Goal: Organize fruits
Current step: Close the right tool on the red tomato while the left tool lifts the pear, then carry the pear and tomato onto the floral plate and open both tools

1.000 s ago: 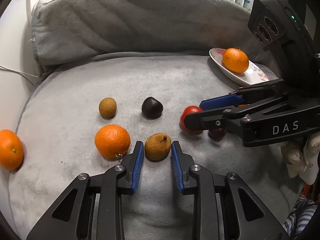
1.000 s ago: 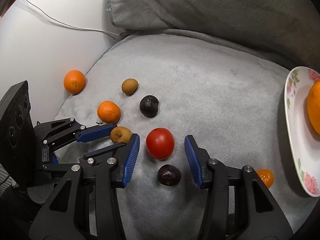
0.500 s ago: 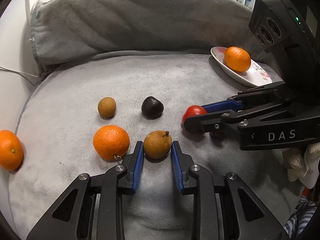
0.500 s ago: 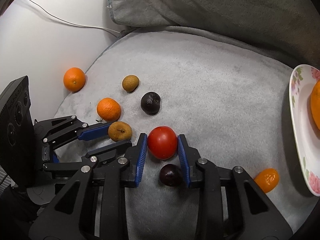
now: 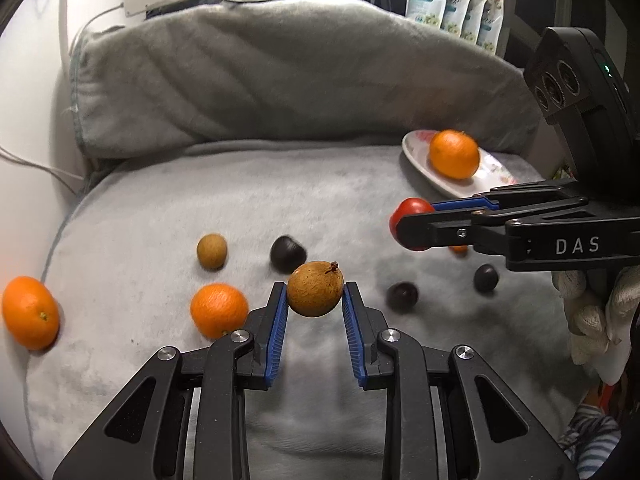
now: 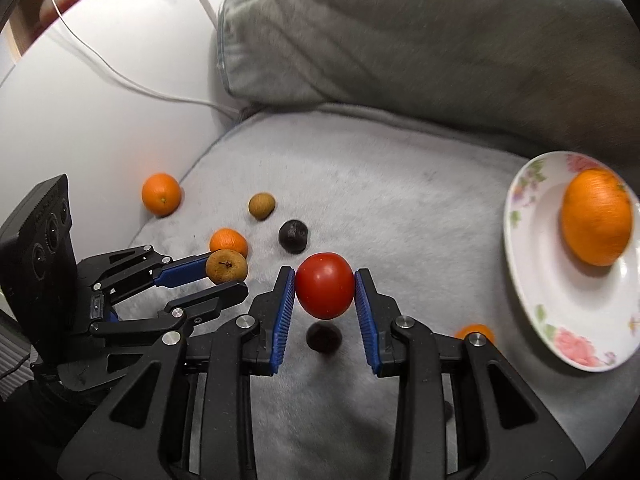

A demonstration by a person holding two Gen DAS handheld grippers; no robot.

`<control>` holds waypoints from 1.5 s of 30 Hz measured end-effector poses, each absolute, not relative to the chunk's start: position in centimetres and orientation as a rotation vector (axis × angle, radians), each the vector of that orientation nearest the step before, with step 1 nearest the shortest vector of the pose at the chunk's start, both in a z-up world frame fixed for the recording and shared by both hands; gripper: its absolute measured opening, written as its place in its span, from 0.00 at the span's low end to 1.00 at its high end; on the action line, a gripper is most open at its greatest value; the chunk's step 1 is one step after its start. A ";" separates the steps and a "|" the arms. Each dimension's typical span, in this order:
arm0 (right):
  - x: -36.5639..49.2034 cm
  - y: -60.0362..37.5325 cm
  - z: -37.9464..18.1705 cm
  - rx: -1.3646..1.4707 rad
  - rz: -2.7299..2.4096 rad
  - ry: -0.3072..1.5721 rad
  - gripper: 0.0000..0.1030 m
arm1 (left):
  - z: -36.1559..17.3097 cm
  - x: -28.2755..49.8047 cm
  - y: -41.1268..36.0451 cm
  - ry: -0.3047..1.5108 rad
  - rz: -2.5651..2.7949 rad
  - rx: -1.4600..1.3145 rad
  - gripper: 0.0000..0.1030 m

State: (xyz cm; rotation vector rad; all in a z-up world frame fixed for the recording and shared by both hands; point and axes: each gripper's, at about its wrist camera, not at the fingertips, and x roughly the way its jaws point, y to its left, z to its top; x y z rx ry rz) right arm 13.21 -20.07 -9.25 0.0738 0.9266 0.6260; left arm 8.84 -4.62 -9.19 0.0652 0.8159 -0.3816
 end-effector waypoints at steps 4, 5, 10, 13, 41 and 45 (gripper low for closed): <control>12.3 -21.6 -8.0 0.081 0.603 0.882 0.31 | -8.4 8.6 -5.4 0.794 -0.400 0.054 0.25; 12.1 -21.9 -7.7 0.084 0.599 0.874 0.31 | -8.3 8.5 -5.4 0.790 -0.404 0.052 0.25; 10.9 -24.0 -6.3 0.093 0.568 0.826 0.31 | -7.6 8.3 -6.1 0.758 -0.416 0.046 0.25; 10.3 -25.6 -5.6 0.102 0.548 0.802 0.31 | -7.2 8.5 -6.9 0.747 -0.431 0.040 0.25; 10.6 -37.6 -6.3 0.100 0.281 0.764 0.31 | -5.4 12.0 -15.5 0.721 -0.572 0.044 0.25; 11.1 -38.1 -6.7 0.088 0.261 0.769 0.31 | -5.6 12.7 -16.3 0.733 -0.580 0.048 0.25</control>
